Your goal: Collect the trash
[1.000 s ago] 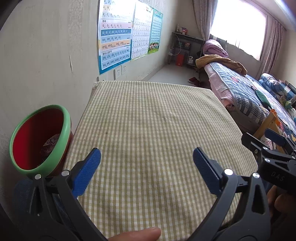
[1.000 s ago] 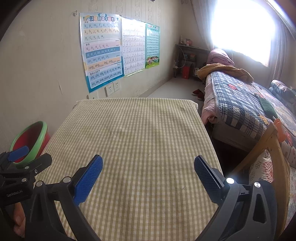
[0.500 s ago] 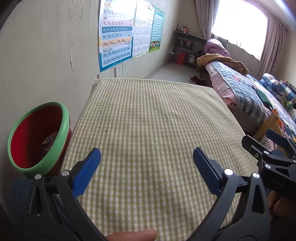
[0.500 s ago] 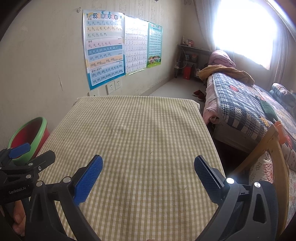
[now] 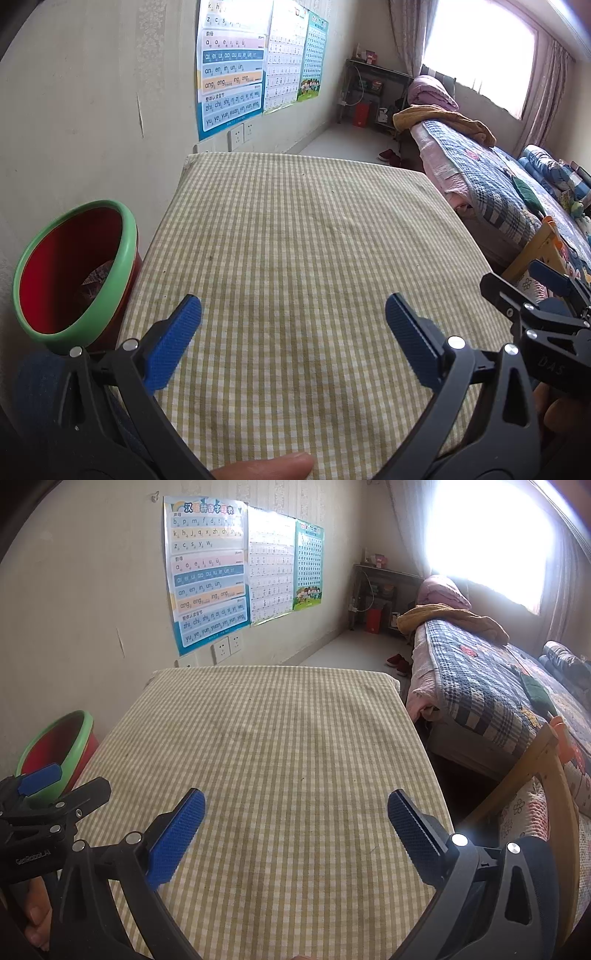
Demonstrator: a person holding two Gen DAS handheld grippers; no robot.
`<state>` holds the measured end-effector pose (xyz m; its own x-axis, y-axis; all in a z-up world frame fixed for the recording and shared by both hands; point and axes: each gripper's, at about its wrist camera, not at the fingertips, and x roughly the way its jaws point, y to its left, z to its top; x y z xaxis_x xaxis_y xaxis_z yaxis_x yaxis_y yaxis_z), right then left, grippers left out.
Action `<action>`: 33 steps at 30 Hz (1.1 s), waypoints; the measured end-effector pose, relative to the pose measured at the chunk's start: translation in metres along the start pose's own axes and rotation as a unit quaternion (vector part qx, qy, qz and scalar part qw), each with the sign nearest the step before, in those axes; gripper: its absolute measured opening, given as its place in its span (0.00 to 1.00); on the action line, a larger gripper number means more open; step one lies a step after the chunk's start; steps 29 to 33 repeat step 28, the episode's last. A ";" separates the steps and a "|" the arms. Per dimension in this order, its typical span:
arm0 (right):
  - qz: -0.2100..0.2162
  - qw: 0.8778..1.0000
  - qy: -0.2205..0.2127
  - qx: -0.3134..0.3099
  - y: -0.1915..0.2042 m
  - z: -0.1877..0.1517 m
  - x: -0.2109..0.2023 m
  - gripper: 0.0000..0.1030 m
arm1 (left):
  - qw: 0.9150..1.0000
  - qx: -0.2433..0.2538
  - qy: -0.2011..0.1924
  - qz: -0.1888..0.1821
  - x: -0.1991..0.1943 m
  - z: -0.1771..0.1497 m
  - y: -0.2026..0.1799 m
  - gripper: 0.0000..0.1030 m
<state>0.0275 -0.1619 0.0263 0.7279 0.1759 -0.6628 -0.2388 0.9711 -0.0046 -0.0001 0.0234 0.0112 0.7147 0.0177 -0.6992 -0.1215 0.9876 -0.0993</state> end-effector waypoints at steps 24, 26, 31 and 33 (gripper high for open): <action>-0.002 1.000 0.003 -0.007 0.003 -0.003 0.001 0.93 | 1.000 0.013 -0.010 0.006 -0.002 -0.001 -0.006 0.95; -0.002 1.000 0.003 -0.006 0.003 -0.003 0.001 0.93 | 1.000 0.008 -0.011 0.006 -0.002 0.000 -0.004 0.95; -0.002 1.000 0.003 -0.005 0.003 -0.003 0.002 0.93 | 1.000 0.004 -0.009 0.007 -0.002 0.000 -0.002 0.95; -0.002 1.000 0.003 -0.005 0.003 -0.003 0.002 0.93 | 1.000 0.004 -0.009 0.007 -0.002 0.000 -0.002 0.95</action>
